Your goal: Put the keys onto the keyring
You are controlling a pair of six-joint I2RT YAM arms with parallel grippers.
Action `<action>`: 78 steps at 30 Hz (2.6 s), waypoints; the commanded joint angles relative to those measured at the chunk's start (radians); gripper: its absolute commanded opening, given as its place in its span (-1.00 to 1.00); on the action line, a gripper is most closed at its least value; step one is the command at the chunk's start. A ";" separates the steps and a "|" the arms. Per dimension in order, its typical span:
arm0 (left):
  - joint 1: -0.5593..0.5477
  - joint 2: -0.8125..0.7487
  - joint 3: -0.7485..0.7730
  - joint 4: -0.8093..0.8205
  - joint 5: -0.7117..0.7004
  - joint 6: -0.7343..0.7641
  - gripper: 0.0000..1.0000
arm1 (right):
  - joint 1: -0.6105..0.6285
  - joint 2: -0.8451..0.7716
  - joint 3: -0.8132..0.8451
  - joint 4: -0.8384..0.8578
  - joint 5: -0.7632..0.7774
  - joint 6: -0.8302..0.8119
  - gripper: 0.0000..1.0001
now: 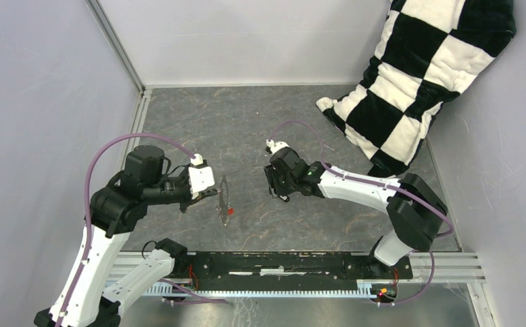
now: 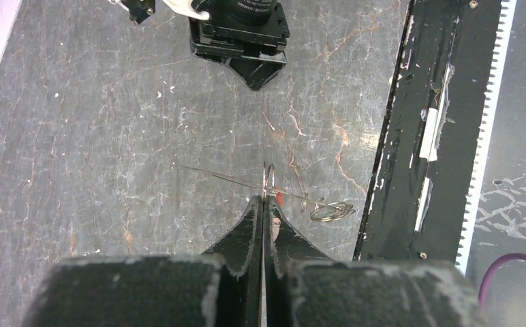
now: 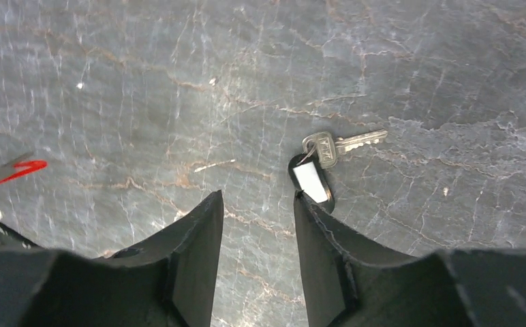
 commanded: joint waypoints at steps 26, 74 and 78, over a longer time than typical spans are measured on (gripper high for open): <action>0.001 -0.020 -0.007 0.046 0.039 0.025 -0.96 | -0.010 0.158 0.015 0.099 0.226 0.164 -0.21; 0.001 -0.014 -0.046 0.129 0.202 -0.111 -0.96 | 0.022 -0.244 -0.120 0.310 -0.019 -0.248 -1.00; 0.001 -0.006 -0.057 0.151 0.204 -0.140 -0.96 | 0.081 -0.386 -0.155 0.383 -0.186 -0.389 -1.00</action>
